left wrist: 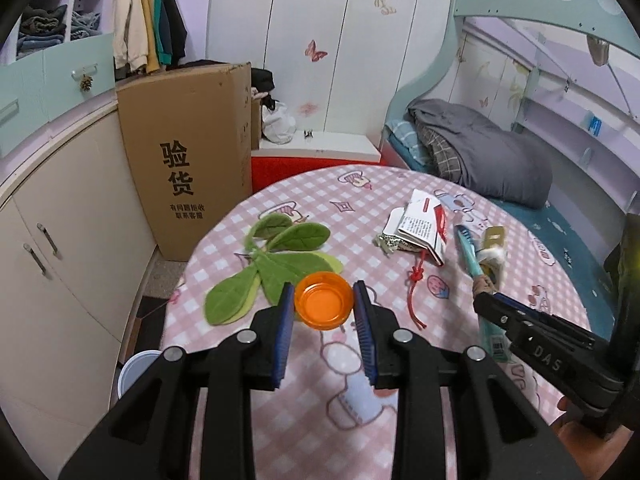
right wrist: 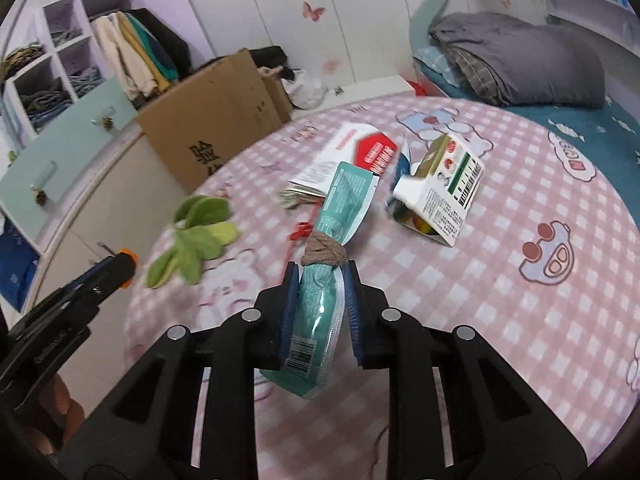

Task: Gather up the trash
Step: 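Carry the orange lid and toothpaste tube with both tools over the wastebasket, then open both tools to drop the tube and orange lid into the wastebasket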

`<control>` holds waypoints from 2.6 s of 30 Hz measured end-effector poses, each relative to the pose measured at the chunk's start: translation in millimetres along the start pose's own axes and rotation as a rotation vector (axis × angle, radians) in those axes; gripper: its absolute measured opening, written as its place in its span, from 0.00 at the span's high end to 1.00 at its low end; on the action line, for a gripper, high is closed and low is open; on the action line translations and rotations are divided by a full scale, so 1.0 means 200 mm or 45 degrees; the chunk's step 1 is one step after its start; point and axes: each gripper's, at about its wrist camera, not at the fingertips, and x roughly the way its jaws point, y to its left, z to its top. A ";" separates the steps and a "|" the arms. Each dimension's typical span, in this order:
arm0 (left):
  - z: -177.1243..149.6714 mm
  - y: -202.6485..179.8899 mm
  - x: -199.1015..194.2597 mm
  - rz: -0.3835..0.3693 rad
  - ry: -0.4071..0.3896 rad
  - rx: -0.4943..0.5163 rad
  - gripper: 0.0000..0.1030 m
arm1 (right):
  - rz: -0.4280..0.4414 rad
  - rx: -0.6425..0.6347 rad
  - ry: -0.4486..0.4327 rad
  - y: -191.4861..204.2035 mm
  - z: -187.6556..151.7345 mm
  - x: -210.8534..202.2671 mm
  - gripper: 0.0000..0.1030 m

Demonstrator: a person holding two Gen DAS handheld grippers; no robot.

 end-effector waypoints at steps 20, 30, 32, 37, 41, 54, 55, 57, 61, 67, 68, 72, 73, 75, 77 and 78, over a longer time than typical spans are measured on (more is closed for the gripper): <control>-0.08 0.54 -0.55 0.130 -0.176 -0.207 0.72 | 0.335 -0.324 -0.027 0.88 -0.10 -0.20 0.78; -0.18 1.04 -0.62 0.305 -0.160 -0.410 0.72 | 0.485 -0.503 0.090 1.37 -0.24 -0.03 0.78; -0.20 1.15 -0.61 0.342 -0.143 -0.458 0.72 | 0.510 -0.526 0.121 1.45 -0.27 0.02 0.78; -0.29 1.39 -0.57 0.420 -0.099 -0.545 0.72 | 0.565 -0.578 0.207 1.64 -0.36 0.18 0.78; -0.36 1.57 -0.52 0.481 -0.047 -0.614 0.72 | 0.595 -0.607 0.280 1.77 -0.44 0.33 0.78; -0.46 1.90 -0.33 0.686 0.101 -0.692 0.72 | 0.566 -0.637 0.410 1.98 -0.60 0.79 0.71; -0.47 1.92 -0.32 0.696 0.111 -0.696 0.72 | 0.557 -0.628 0.417 1.98 -0.61 0.83 0.63; -0.47 1.94 -0.28 0.703 0.135 -0.705 0.72 | 0.514 -0.611 0.419 1.96 -0.62 0.89 0.33; -0.49 1.94 -0.24 0.699 0.167 -0.699 0.72 | 0.487 -0.574 0.448 1.89 -0.64 0.93 0.33; -0.49 1.91 -0.20 0.685 0.185 -0.686 0.72 | 0.469 -0.563 0.401 1.82 -0.61 0.85 0.33; -0.49 1.90 -0.20 0.681 0.184 -0.682 0.72 | 0.474 -0.560 0.396 1.81 -0.61 0.84 0.33; -0.47 1.85 -0.21 0.675 0.175 -0.665 0.72 | 0.473 -0.551 0.351 1.79 -0.57 0.78 0.32; -0.46 1.84 -0.21 0.674 0.174 -0.661 0.72 | 0.475 -0.544 0.341 1.78 -0.56 0.76 0.32; -0.45 1.82 -0.21 0.672 0.169 -0.651 0.72 | 0.472 -0.529 0.309 1.76 -0.54 0.73 0.31; -0.43 1.80 -0.21 0.670 0.162 -0.642 0.72 | 0.468 -0.520 0.283 1.74 -0.53 0.71 0.31; -0.42 1.79 -0.21 0.668 0.159 -0.637 0.72 | 0.467 -0.514 0.266 1.73 -0.51 0.69 0.31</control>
